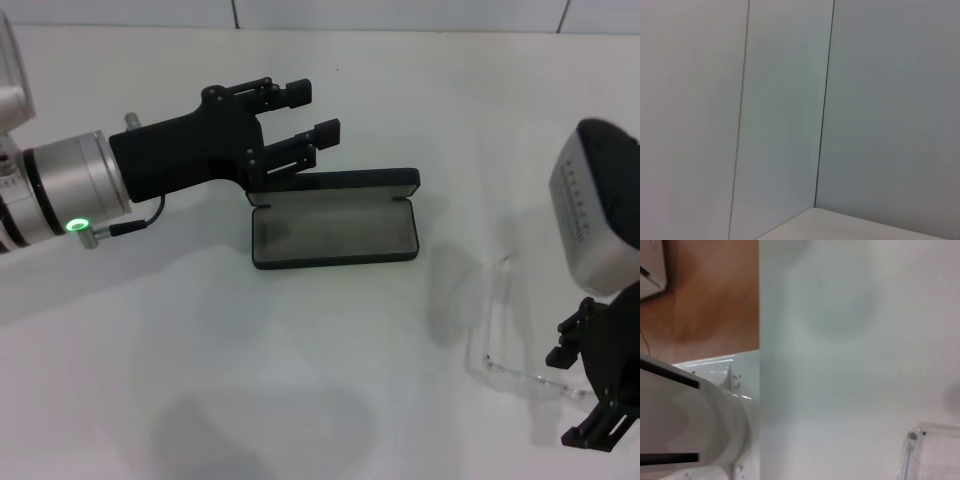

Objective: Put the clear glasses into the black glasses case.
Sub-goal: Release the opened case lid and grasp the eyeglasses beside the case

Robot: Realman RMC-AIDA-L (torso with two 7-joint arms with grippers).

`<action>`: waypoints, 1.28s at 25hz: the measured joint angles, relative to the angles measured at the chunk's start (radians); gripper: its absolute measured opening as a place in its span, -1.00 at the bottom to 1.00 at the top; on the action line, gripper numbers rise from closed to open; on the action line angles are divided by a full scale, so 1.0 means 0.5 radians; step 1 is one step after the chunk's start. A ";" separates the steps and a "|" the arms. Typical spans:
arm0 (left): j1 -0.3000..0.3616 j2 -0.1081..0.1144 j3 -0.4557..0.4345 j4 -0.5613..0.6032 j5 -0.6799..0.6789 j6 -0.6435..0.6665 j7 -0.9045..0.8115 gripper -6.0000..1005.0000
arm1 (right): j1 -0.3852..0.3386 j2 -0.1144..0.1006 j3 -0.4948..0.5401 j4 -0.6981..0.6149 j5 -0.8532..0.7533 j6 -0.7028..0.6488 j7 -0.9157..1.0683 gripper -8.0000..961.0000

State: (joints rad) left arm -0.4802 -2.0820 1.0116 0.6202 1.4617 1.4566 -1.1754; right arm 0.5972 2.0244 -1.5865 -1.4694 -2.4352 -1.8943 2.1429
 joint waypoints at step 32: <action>-0.003 0.000 0.001 -0.012 -0.003 -0.045 0.009 0.18 | 0.018 -0.004 -0.251 0.121 -0.116 0.272 -0.009 -0.40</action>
State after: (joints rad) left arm -0.4817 -2.0820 1.0122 0.6140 1.4602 1.4342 -1.1707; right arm 0.6061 2.0226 -1.7123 -1.4089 -2.4930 -1.7581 2.1386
